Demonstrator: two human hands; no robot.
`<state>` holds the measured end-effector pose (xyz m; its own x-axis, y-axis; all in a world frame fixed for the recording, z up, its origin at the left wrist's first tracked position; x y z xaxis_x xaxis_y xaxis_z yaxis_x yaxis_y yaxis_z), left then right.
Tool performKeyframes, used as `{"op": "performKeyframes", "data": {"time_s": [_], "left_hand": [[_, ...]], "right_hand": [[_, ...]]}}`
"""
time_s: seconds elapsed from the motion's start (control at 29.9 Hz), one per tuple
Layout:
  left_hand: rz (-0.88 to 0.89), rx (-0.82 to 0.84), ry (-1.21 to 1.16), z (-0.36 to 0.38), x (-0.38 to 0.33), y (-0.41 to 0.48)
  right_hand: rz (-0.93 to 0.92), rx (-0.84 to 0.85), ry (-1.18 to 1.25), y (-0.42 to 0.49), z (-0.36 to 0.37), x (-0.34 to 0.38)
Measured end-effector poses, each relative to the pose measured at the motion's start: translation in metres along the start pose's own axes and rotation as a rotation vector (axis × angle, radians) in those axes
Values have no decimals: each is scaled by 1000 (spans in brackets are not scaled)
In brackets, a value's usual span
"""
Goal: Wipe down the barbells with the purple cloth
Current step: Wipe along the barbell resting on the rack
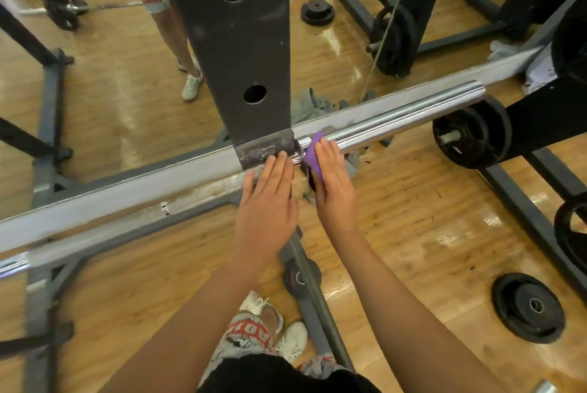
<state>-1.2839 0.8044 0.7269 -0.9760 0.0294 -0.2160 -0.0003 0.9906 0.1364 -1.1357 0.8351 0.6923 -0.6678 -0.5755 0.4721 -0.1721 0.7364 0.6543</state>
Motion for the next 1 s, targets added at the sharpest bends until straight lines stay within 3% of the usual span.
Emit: {"op": "performKeyframes", "data": {"time_s": [0.17,0.27,0.43,0.77,0.84,0.94,1.0], "left_hand": [[34,-11,62,11,9,-2],[-2,-5,33,13,5,-3],[7,-6,52,14,6,-4],[20,9,76,15,8,-6],[22,-2,81,15,8,-6],[10,-13,67,15,6,-6],[9,-7,62,15,4,-6]], "right_hand": [[-45,98,13,25,-16,-4],[-26,310,38,69,-27,1],[177,710,28,117,-33,-7],[250,934,26,144,-33,-8],[202,854,40,130,-34,-9],[1,455,33,81,-34,-6],[-70,278,13,54,-29,-5]]}}
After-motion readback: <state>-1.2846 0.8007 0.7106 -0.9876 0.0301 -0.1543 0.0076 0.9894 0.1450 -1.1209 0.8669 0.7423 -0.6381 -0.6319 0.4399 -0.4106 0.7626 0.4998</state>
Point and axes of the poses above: each hand's wrist, its own y-axis towards the middle knuckle, its own z-axis out of the palm, x = y × z, the point moved 2 cm from there along y, towards the middle knuckle, and after that the axes turned 15 degrees about -z, right-handed, at the moved point
